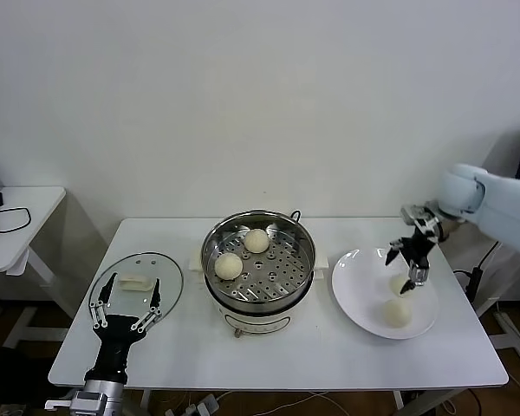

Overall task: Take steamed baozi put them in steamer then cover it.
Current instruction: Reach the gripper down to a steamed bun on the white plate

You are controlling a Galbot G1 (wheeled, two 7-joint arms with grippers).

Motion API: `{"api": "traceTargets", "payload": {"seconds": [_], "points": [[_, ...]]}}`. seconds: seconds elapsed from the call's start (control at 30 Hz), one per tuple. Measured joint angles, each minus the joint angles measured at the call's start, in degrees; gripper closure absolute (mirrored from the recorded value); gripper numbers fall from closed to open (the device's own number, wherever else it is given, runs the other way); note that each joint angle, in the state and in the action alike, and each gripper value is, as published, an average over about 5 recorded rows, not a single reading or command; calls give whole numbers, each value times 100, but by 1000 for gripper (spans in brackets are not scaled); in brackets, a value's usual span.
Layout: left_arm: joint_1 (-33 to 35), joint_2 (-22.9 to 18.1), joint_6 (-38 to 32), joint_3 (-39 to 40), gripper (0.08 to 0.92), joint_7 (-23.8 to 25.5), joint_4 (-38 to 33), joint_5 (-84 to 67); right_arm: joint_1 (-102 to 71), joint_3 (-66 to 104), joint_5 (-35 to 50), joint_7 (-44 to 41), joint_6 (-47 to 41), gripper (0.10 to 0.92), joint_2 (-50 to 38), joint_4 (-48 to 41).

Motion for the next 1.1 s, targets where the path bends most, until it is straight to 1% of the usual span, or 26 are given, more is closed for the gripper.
{"api": "traceTargets", "payload": {"seconds": [0.43, 0.93, 1.03, 1.1], "points": [[50, 9, -23, -82, 177, -2, 4, 15, -953, 559, -383, 382, -15, 203, 7, -230], [74, -4, -62, -138, 177, -9, 46, 2, -1458, 844, -710, 545, -11, 203, 119, -411], [52, -5, -61, -162, 177, -12, 61, -19, -1526, 890, -759, 569, -10, 212, 139, -443], [39, 1, -60, -189, 177, -14, 73, -32, -1567, 929, -788, 584, -9, 233, 148, -461]]}}
